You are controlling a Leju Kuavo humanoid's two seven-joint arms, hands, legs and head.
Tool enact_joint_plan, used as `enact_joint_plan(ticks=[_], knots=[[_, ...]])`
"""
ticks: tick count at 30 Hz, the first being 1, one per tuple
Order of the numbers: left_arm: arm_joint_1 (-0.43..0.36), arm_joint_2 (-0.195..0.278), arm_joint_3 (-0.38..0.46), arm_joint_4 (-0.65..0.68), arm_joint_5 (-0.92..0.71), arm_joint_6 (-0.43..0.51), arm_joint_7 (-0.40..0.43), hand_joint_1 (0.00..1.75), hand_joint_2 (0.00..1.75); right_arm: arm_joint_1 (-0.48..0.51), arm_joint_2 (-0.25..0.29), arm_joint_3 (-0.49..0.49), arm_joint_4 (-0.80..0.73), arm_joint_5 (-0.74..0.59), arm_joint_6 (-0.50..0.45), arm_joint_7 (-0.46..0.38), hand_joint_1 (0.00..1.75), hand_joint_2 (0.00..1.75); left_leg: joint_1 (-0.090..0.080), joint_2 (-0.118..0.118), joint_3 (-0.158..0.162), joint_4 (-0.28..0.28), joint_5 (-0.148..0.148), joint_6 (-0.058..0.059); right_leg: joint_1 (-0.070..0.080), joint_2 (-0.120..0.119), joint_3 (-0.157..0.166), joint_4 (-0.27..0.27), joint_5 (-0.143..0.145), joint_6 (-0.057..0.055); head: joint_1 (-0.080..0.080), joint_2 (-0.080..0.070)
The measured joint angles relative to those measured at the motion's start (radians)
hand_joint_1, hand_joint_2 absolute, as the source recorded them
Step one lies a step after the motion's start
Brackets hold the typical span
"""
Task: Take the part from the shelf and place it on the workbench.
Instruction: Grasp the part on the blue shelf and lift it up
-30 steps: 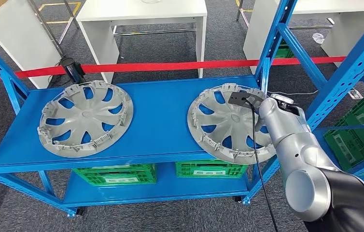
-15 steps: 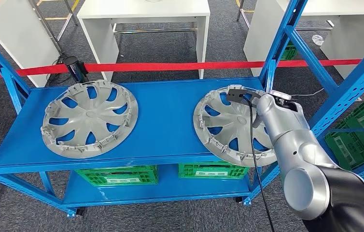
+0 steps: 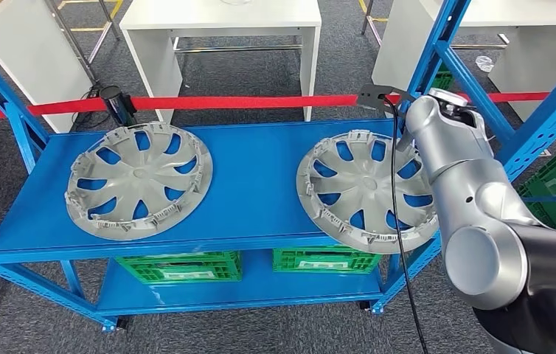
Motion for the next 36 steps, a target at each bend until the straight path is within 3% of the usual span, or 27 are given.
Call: enact_joint_plan(ticks=[6,10,12,15,16,17,19,21,22,25,27,29,31,32,33,36], knots=[[0.000,-0.001,0.008,0.000,0.000,-0.011,0.005,0.00,0.00,-0.001,0.001,0.000,0.000,0.003,0.003,-0.004,0.00,1.75,-0.004,0.000,-0.001,0.005,-0.005,0.007,-0.005,0.000,0.002,-0.002,-0.001,0.011,0.000,0.000],[0.000,-0.001,0.013,0.000,-0.001,-0.014,0.004,0.00,0.00,-0.001,0.000,0.000,0.000,0.005,0.003,-0.006,0.00,1.75,-0.001,0.002,0.005,-0.004,0.004,0.019,-0.006,0.000,0.004,0.001,-0.004,0.021,0.000,0.000],[0.000,-0.001,0.013,0.000,-0.002,-0.014,0.002,0.00,0.00,-0.001,-0.001,0.000,-0.001,0.005,0.003,-0.010,0.00,1.75,0.005,0.007,0.008,-0.017,0.012,0.028,-0.005,-0.001,-0.017,0.055,-0.049,0.025,0.002,0.000],[0.000,-0.001,0.014,0.000,-0.006,-0.014,-0.001,0.00,0.00,0.007,-0.003,0.000,0.000,0.005,0.003,-0.013,0.00,1.75,0.006,0.012,0.000,-0.020,0.019,0.030,-0.008,-0.002,-0.092,0.236,-0.147,0.030,0.002,0.000],[0.000,-0.001,0.014,0.000,-0.007,-0.014,-0.001,0.00,0.00,0.011,-0.004,0.000,0.000,0.005,0.003,-0.014,0.00,1.75,0.007,0.013,-0.005,-0.018,0.022,0.028,-0.010,-0.003,-0.102,0.267,-0.153,0.031,0.002,0.000],[0.000,-0.001,0.014,0.000,-0.009,-0.014,-0.001,0.00,0.00,0.014,-0.005,0.000,0.000,0.005,0.003,-0.015,0.00,1.75,0.008,0.013,-0.011,-0.016,0.025,0.024,-0.012,-0.003,-0.093,0.258,-0.140,0.033,0.002,0.000],[0.000,-0.002,0.014,0.000,-0.011,-0.014,-0.001,0.00,0.00,0.014,-0.006,0.000,0.000,0.005,0.003,-0.017,0.00,1.75,0.011,0.013,-0.023,-0.007,0.031,0.015,-0.015,-0.004,-0.021,0.137,-0.086,0.034,0.002,0.000],[0.000,-0.001,0.014,0.000,-0.012,-0.014,-0.002,0.00,0.00,0.011,-0.006,0.000,0.000,0.005,0.004,-0.019,0.00,1.75,0.013,0.011,-0.032,0.000,0.039,0.003,-0.012,-0.001,0.039,0.037,-0.047,0.028,0.002,0.000],[-0.001,-0.001,0.014,-0.001,-0.013,-0.014,-0.002,0.00,0.00,0.010,-0.006,0.000,0.000,0.006,0.004,-0.019,0.00,1.75,0.013,0.009,-0.035,0.002,0.043,-0.005,-0.010,0.001,0.047,0.019,-0.042,0.022,0.002,0.000],[0.002,0.000,0.014,-0.001,-0.015,-0.014,-0.002,0.00,0.00,0.008,-0.007,0.000,0.000,0.006,0.006,-0.019,0.00,1.75,0.015,0.006,-0.044,-0.004,0.056,-0.029,-0.007,0.001,0.030,0.014,-0.028,-0.006,0.001,0.000],[0.004,-0.001,0.014,0.000,-0.017,-0.014,-0.001,0.00,0.00,0.008,-0.006,0.000,0.000,0.005,0.008,-0.020,0.00,1.75,0.018,0.008,-0.065,0.033,0.012,-0.041,-0.010,-0.001,0.016,0.006,-0.009,-0.022,-0.001,0.000],[0.003,-0.002,0.014,0.000,-0.018,-0.015,-0.001,0.00,0.00,0.009,-0.006,0.000,0.000,0.006,0.012,-0.021,0.00,1.75,0.019,0.013,-0.102,0.150,-0.079,-0.049,-0.011,-0.004,0.001,0.003,0.007,-0.028,-0.003,0.000],[0.002,-0.002,0.014,-0.001,-0.019,-0.015,0.000,0.00,0.00,0.012,-0.006,0.000,0.000,0.007,0.014,-0.020,0.00,1.75,0.020,0.016,-0.124,0.261,-0.132,-0.055,-0.010,-0.009,-0.015,0.004,0.019,-0.028,-0.003,0.000],[0.003,-0.002,0.014,-0.001,-0.019,-0.015,0.001,0.00,0.00,0.015,-0.007,0.000,0.000,0.008,0.014,-0.020,0.00,1.75,0.020,0.016,-0.111,0.272,-0.132,-0.056,-0.010,-0.010,-0.021,0.005,0.024,-0.026,-0.003,0.000],[0.003,-0.002,0.014,-0.001,-0.019,-0.015,0.001,0.00,0.00,0.017,-0.007,0.000,0.000,0.008,0.015,-0.020,0.00,1.75,0.020,0.017,-0.078,0.239,-0.117,-0.055,-0.010,-0.011,-0.026,0.006,0.028,-0.025,-0.003,0.000],[0.002,-0.002,0.015,-0.001,-0.019,-0.015,0.002,0.00,0.00,0.019,-0.007,0.000,-0.001,0.008,0.015,-0.021,0.00,1.75,0.017,0.017,0.065,0.046,-0.076,-0.043,-0.009,-0.011,-0.032,0.008,0.036,-0.015,-0.003,0.000]])
